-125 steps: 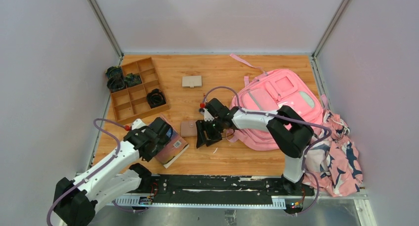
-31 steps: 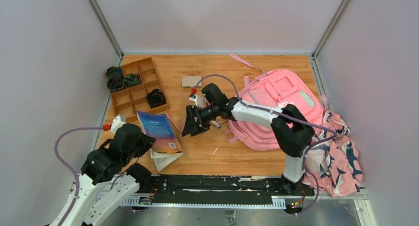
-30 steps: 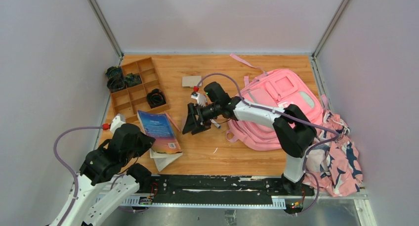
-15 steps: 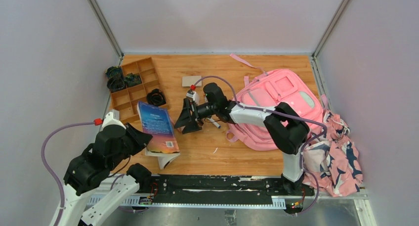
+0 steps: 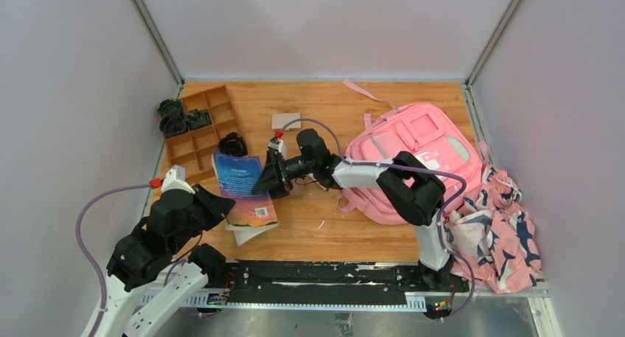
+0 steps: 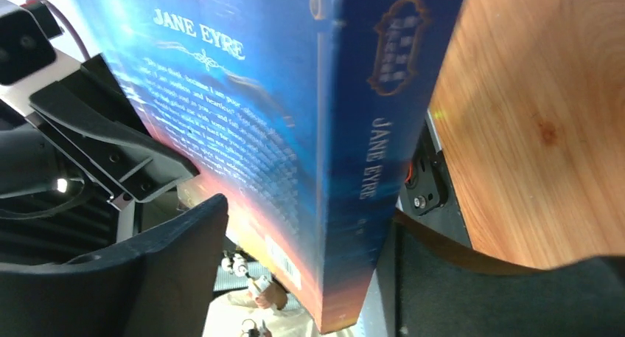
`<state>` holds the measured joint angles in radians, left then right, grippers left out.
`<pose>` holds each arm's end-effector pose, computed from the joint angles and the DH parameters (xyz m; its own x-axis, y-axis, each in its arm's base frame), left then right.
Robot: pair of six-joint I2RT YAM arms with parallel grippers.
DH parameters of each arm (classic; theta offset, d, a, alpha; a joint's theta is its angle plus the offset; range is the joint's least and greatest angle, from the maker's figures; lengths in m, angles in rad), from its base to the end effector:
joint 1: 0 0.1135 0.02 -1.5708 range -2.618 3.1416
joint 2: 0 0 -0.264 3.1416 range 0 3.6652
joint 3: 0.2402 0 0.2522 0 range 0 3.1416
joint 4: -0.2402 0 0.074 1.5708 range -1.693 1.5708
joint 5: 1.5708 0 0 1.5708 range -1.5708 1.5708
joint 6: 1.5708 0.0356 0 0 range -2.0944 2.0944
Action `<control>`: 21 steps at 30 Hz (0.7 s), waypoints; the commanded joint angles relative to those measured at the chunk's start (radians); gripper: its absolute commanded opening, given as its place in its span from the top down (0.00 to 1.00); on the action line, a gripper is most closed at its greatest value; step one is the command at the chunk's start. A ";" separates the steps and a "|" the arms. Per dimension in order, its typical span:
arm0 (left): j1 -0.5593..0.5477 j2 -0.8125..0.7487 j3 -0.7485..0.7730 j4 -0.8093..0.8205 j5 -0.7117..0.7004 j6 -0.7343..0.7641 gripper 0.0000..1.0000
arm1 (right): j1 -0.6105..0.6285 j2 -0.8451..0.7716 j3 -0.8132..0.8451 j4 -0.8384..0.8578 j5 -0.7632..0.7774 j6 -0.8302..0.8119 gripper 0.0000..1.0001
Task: Pack the student bag
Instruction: Pick up the book from the center of the board.
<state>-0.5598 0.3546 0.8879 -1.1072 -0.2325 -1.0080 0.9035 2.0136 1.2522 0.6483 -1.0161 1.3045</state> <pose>0.0417 -0.0165 0.3224 -0.5438 -0.6305 -0.5539 -0.2009 0.7386 -0.6435 0.2510 0.3675 0.2160 -0.9218 -0.3489 -0.1689 -0.1790 -0.0033 0.9838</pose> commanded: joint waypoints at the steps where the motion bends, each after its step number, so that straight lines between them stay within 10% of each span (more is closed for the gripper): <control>1: -0.004 -0.020 -0.070 0.205 0.037 -0.041 1.00 | 0.022 -0.050 -0.012 0.160 -0.059 0.063 0.44; 6: -0.004 -0.034 -0.083 0.204 0.008 -0.025 1.00 | 0.020 -0.100 -0.034 -0.014 -0.051 -0.065 0.98; 9: -0.003 -0.032 -0.080 0.202 0.005 0.006 0.94 | 0.019 -0.152 -0.048 -0.161 -0.023 -0.174 1.00; 14: -0.003 -0.009 -0.056 0.199 0.011 0.106 0.23 | 0.008 -0.295 -0.049 -0.503 0.067 -0.400 1.00; 21: -0.004 0.089 0.103 0.207 0.091 0.414 0.06 | -0.086 -0.465 -0.031 -0.876 0.235 -0.492 1.00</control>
<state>-0.5598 0.3912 0.8970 -0.9829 -0.2008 -0.8055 0.8783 1.6459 1.1900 -0.0448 -0.8394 0.8894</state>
